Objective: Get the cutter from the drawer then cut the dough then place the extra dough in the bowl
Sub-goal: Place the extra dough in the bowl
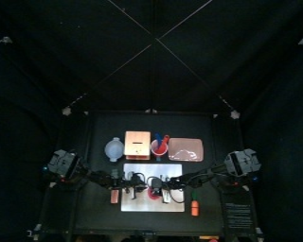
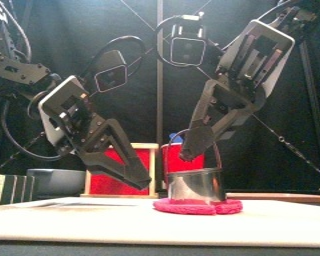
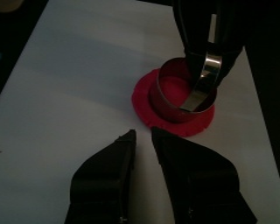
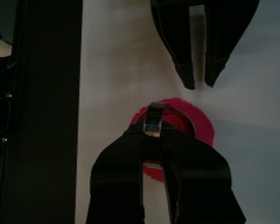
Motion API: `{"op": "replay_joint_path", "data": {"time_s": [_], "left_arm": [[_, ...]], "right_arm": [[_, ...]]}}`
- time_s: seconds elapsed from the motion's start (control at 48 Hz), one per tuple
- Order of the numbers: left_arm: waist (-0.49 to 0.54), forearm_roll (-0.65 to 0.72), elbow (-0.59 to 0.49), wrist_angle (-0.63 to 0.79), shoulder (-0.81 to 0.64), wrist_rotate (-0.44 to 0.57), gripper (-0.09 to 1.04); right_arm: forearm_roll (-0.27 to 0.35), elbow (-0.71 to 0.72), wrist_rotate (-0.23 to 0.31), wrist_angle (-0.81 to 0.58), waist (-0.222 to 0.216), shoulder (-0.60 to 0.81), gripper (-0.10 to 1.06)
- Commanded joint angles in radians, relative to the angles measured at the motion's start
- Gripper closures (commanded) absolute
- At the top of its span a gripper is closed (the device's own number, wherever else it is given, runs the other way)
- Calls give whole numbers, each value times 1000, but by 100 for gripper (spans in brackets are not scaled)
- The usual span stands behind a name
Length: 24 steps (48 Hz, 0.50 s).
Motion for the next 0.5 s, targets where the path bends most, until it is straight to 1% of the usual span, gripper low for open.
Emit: {"op": "replay_joint_path", "data": {"time_s": [0.021,0.167,0.271,0.396,0.5], "left_arm": [[6,-2,-11,-5,-20,2,29],[9,-2,-12,-11,-32,3,29],[9,0,-12,-15,-44,5,29],[8,25,-15,-32,-66,6,28],[-2,46,-12,-58,-81,6,28]], "right_arm": [[0,0,-3,14,-3,-18,56],[-8,-2,-3,17,-3,-21,54],[-8,2,-3,14,-3,-26,48],[-9,6,-5,9,-5,-32,38],[-9,6,-5,2,-6,-38,26]]}}
